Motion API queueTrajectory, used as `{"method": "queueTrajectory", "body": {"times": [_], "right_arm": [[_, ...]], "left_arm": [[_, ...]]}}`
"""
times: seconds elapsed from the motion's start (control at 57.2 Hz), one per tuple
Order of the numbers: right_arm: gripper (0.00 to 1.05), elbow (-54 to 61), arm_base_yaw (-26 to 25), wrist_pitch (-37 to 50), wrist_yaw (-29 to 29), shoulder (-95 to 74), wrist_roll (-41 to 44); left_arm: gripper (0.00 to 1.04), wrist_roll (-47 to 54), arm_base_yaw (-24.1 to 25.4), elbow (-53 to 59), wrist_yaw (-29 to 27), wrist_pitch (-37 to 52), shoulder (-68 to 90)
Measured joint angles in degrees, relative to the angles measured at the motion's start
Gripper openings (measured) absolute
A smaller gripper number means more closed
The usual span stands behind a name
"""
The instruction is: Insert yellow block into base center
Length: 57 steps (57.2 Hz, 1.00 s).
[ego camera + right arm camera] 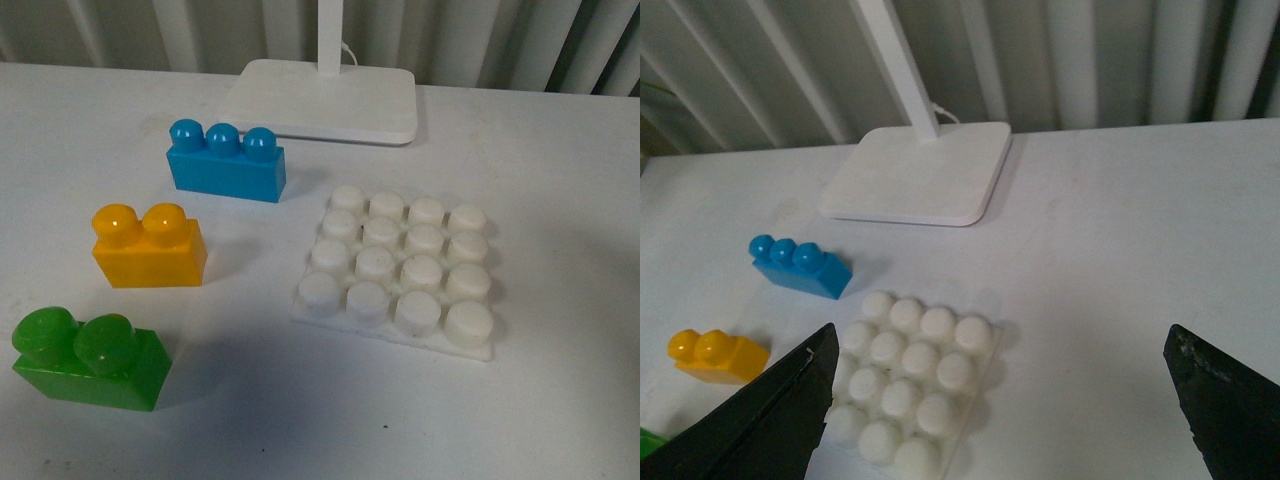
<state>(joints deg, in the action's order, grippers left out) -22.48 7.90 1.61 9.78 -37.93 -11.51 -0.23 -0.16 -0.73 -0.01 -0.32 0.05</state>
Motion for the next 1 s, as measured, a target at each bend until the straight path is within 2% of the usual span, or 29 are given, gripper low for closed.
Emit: {"method": "queueTrajectory", "body": {"times": [0.105,0.192,0.245,0.262,0.297,0.437,0.699,0.996], "right_arm": [[0.96,2.9,-4.5,0.0,1.3,6.4,-0.3],[0.96,2.9,-5.0,0.0,1.4,7.3,-0.3],[0.91,4.2,-4.0,3.3,-3.0,7.6,1.4],[0.86,6.0,-3.3,7.2,-7.9,8.0,3.6],[0.81,7.6,-3.5,10.1,-10.0,8.7,5.5],[0.52,11.9,-7.7,13.0,-10.1,12.7,9.9],[0.02,16.6,-7.8,12.5,-9.8,17.8,11.1],[0.01,19.4,-7.8,9.9,-9.8,23.3,11.3]], "left_arm": [[0.98,0.0,0.0,0.0,0.0,0.0,0.0],[0.98,0.0,0.0,0.0,0.0,0.0,0.0],[0.98,0.0,0.0,0.0,0.0,0.0,0.0],[0.98,0.0,0.0,0.0,0.0,0.0,0.0],[0.98,0.0,0.0,0.0,0.0,0.0,0.0],[0.98,0.0,0.0,0.0,0.0,0.0,0.0],[0.98,0.0,0.0,0.0,0.0,0.0,0.0],[0.98,0.0,0.0,0.0,0.0,0.0,0.0]]}}
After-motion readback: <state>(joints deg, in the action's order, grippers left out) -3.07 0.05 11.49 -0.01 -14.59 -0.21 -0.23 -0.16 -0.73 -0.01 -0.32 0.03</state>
